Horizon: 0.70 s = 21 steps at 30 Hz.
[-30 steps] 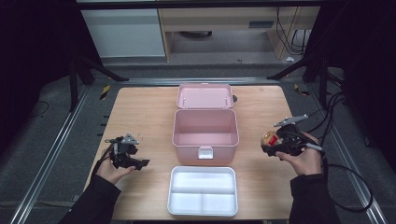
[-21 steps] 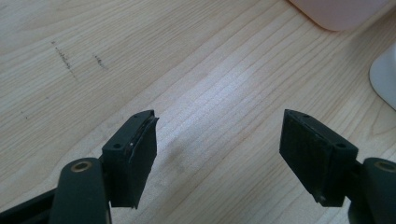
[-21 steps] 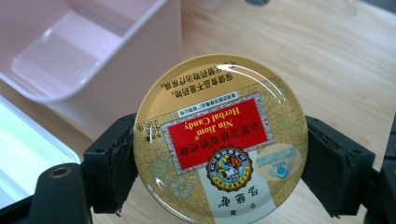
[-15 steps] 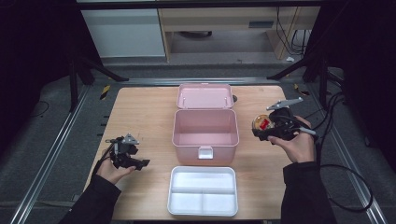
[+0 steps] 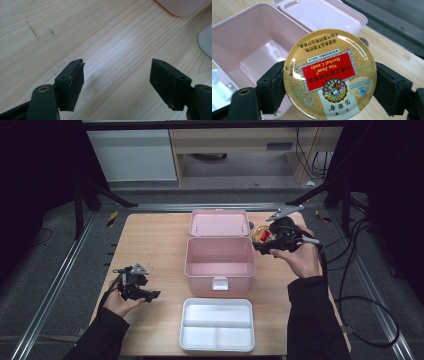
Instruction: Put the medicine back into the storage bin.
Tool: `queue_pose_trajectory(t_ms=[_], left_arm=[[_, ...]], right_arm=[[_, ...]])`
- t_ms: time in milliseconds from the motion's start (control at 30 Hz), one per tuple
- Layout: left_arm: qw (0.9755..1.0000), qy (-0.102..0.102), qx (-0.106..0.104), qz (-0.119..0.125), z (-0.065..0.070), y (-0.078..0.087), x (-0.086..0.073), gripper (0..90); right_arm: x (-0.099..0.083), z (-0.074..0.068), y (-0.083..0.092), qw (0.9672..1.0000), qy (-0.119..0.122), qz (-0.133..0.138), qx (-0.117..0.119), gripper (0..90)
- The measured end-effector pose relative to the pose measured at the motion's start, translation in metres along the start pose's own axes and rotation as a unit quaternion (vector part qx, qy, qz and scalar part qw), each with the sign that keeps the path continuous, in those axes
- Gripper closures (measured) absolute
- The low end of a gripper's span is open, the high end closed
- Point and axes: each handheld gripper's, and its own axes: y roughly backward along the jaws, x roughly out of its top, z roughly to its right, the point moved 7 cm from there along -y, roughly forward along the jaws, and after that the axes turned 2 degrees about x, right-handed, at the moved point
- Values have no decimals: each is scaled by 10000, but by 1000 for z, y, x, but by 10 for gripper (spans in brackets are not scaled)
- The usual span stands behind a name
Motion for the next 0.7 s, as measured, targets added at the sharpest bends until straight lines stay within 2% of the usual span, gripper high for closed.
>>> queue_pose_trajectory(t_ms=[400,600,700], left_arm=[[10000,-14,-9,-17,0,-1,-1,274],[10000,-40,1,-15,1,-1,0,274],[10000,-49,2,-24,0,-1,-1,274]], right_arm=[[33,-21,-34,9988,397,13,278,206],[44,-32,-55,9979,456,-44,467,206],[49,-41,-67,9967,483,-41,652,206]])
